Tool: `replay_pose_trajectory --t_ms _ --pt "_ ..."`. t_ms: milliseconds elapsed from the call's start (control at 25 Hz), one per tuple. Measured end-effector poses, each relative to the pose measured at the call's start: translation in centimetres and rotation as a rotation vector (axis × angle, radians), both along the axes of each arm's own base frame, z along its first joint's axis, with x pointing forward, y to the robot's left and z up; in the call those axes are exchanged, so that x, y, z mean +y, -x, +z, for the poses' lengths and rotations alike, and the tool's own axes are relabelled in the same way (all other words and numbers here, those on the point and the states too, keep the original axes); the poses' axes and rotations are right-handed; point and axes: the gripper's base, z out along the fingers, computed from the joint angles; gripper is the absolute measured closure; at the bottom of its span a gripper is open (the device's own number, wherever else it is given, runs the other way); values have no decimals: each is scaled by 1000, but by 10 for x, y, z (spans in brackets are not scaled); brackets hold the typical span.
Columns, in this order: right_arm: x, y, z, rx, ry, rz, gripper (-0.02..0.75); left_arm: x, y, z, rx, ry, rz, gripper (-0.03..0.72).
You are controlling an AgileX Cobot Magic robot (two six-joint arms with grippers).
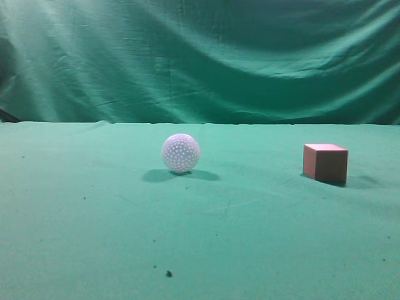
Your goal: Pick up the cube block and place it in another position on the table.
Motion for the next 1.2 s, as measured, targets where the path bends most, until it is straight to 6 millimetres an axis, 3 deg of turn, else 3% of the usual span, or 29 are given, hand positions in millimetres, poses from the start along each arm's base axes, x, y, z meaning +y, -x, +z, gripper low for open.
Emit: replay_pose_trajectory --t_ms 120,240,520,800,1040,1160,1200 --pt "1 -17 4 199 -19 3 738 0 0 0 0 0 0 426" --pt "3 -32 -8 408 -33 28 738 0 0 0 0 0 0 426" --pt "27 -64 -24 844 25 247 738 0 0 0 0 0 0 426" --pt "61 -105 -28 1033 49 348 738 0 0 0 0 0 0 426" --pt "103 -144 -28 1100 116 441 738 0 0 0 0 0 0 426" --pt "125 -157 -38 1145 176 499 738 0 0 0 0 0 0 426" --pt "131 -160 -43 1163 198 516 689 0 0 0 0 0 0 426"
